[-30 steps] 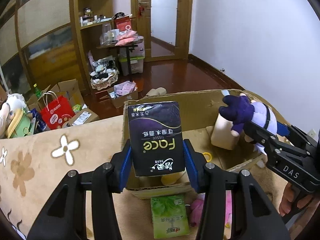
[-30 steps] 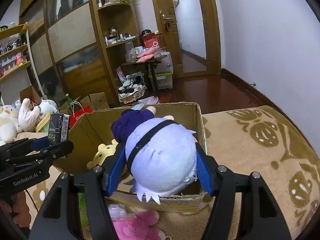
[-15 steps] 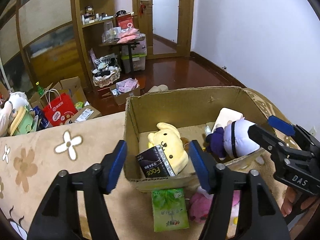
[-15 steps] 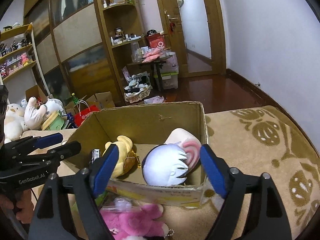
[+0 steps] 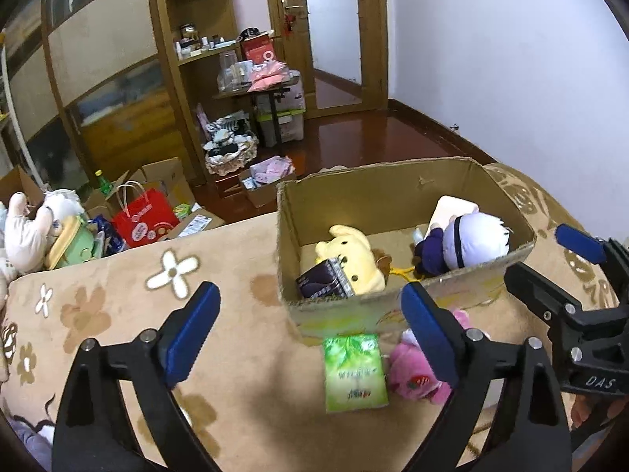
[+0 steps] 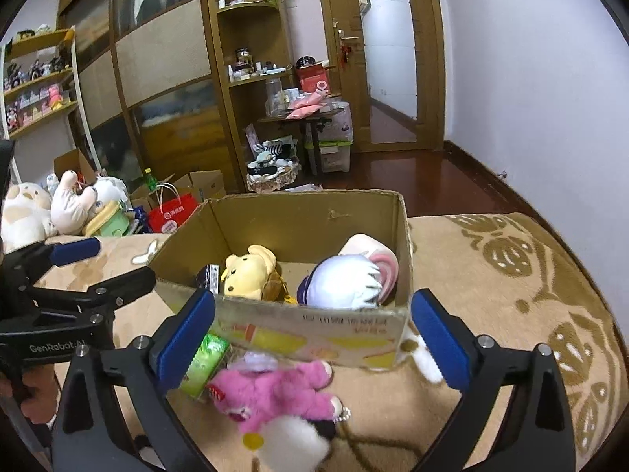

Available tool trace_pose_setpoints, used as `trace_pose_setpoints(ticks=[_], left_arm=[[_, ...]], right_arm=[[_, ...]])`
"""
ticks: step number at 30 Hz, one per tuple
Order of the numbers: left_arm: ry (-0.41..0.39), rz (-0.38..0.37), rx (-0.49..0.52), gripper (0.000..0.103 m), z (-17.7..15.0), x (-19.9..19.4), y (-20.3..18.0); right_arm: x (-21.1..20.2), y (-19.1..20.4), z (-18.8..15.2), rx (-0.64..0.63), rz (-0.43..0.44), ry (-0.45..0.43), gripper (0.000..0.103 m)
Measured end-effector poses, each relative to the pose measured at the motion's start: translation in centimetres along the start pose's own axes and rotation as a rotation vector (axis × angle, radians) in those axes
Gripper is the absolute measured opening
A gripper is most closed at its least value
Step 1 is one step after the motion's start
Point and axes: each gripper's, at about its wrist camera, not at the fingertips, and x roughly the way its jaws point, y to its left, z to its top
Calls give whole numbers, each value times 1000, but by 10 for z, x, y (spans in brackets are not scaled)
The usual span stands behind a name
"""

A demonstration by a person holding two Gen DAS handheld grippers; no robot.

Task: Organize soft objects
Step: 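Move both tools back toward the green tissue pack and pink plush beside the box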

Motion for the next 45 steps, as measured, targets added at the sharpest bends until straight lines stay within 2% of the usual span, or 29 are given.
trace_pose_setpoints(ticks=[7,12,17,25,40,45], left_arm=[[50,2,-11,95,-19,-18,2],[86,12,18,95,-31,-28,1],[112,-28,-44,95,-38,-39,8],[150,-18,-34,95,-48,-44,8],[172,-41,-41,95,-45,-21,8],[189,-58,-48,95,-41,-4,6]], right_arm=[[-19,10,-13,-25,-14,23,103],[-28,13,-28,-18,-8,64,103],[-39,19,-34,-29,-12,68,103],[-50,13,-41,-20,-36,84,103],[-33,1,-43,41,-53,123,103],[-19,0,-46,56,-45,166,103]])
